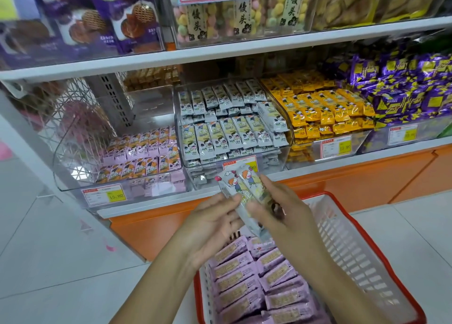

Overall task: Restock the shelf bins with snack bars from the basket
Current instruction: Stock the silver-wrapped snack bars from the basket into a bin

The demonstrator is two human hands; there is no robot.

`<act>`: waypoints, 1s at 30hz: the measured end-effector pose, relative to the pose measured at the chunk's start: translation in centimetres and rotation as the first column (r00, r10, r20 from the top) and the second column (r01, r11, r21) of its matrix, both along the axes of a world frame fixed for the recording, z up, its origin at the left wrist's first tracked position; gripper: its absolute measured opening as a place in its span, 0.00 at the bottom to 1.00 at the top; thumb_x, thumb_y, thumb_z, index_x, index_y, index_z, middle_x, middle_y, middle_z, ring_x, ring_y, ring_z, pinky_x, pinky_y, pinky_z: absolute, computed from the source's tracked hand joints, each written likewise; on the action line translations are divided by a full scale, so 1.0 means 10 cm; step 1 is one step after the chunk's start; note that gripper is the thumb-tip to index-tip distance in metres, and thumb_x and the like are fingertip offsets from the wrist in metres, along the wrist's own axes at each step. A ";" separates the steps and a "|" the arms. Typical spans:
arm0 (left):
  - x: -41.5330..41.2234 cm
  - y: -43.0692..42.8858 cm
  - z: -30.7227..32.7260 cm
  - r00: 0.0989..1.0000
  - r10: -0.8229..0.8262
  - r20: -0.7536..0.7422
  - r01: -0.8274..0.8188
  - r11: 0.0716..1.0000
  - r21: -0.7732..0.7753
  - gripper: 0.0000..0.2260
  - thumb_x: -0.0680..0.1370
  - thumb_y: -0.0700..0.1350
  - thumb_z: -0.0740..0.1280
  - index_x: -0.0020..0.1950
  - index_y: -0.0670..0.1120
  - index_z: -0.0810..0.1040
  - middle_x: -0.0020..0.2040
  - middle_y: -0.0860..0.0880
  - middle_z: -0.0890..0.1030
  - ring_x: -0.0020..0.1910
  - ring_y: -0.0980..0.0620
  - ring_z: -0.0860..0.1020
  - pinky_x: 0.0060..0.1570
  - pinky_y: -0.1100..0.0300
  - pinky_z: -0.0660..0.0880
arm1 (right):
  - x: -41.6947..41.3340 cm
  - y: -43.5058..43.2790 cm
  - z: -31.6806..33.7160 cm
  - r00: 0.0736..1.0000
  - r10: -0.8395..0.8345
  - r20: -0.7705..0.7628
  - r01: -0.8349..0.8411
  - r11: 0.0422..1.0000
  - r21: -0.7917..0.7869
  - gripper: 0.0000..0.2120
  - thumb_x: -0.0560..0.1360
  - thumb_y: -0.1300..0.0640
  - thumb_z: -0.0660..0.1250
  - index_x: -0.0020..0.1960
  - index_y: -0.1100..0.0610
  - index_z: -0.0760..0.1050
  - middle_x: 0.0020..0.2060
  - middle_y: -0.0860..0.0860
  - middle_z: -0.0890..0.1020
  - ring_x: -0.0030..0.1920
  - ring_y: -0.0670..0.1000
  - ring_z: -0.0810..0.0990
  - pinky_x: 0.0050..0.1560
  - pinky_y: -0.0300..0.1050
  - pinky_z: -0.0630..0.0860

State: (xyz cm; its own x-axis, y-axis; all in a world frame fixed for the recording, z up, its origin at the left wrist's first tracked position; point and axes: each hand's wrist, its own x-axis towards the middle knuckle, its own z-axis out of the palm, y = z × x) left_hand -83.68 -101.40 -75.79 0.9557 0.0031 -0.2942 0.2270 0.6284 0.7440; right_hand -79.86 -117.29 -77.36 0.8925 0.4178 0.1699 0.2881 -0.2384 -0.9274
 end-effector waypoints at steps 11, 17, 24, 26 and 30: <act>0.08 0.29 0.37 0.888 0.388 0.247 -0.427 0.499 0.754 0.19 0.77 0.42 0.67 0.67 0.52 0.71 0.63 0.58 0.74 0.63 0.59 0.72 0.61 0.58 0.69 | 0.74 0.48 0.66 0.869 -0.135 0.476 0.273 0.933 -0.234 0.31 0.73 0.52 0.68 0.74 0.51 0.62 0.61 0.51 0.66 0.57 0.51 0.73 0.50 0.46 0.79; 0.19 0.48 0.28 0.878 0.397 0.269 -0.385 0.247 0.889 0.25 0.79 0.43 0.64 0.75 0.49 0.62 0.74 0.53 0.63 0.73 0.54 0.61 0.66 0.63 0.58 | 1.43 1.02 0.70 0.820 -0.053 0.570 0.438 0.700 -0.564 0.29 0.77 0.50 0.64 0.74 0.56 0.60 0.67 0.60 0.66 0.66 0.59 0.66 0.62 0.50 0.67; 0.21 0.39 0.09 0.931 0.178 0.318 -0.325 0.009 0.946 0.24 0.80 0.41 0.62 0.75 0.45 0.62 0.76 0.52 0.58 0.75 0.56 0.55 0.68 0.69 0.49 | 1.46 1.20 0.55 0.830 0.042 0.556 0.491 0.419 -0.764 0.28 0.81 0.47 0.51 0.78 0.55 0.51 0.75 0.62 0.54 0.72 0.62 0.56 0.70 0.53 0.56; 0.22 0.39 0.06 0.937 0.162 0.311 -0.311 -0.025 0.950 0.25 0.80 0.42 0.62 0.76 0.44 0.60 0.77 0.52 0.56 0.75 0.57 0.53 0.68 0.70 0.48 | 1.48 1.19 0.56 0.831 0.031 0.555 0.497 0.404 -0.768 0.28 0.81 0.46 0.49 0.78 0.56 0.51 0.76 0.62 0.53 0.74 0.62 0.53 0.73 0.54 0.52; 0.23 0.41 0.04 0.945 0.131 0.300 -0.296 -0.045 0.954 0.27 0.80 0.43 0.62 0.77 0.44 0.56 0.78 0.53 0.53 0.76 0.57 0.50 0.70 0.68 0.47 | 1.55 1.14 0.56 0.866 0.027 0.500 0.451 0.393 -0.802 0.29 0.82 0.46 0.46 0.79 0.58 0.48 0.77 0.61 0.51 0.77 0.61 0.47 0.75 0.55 0.40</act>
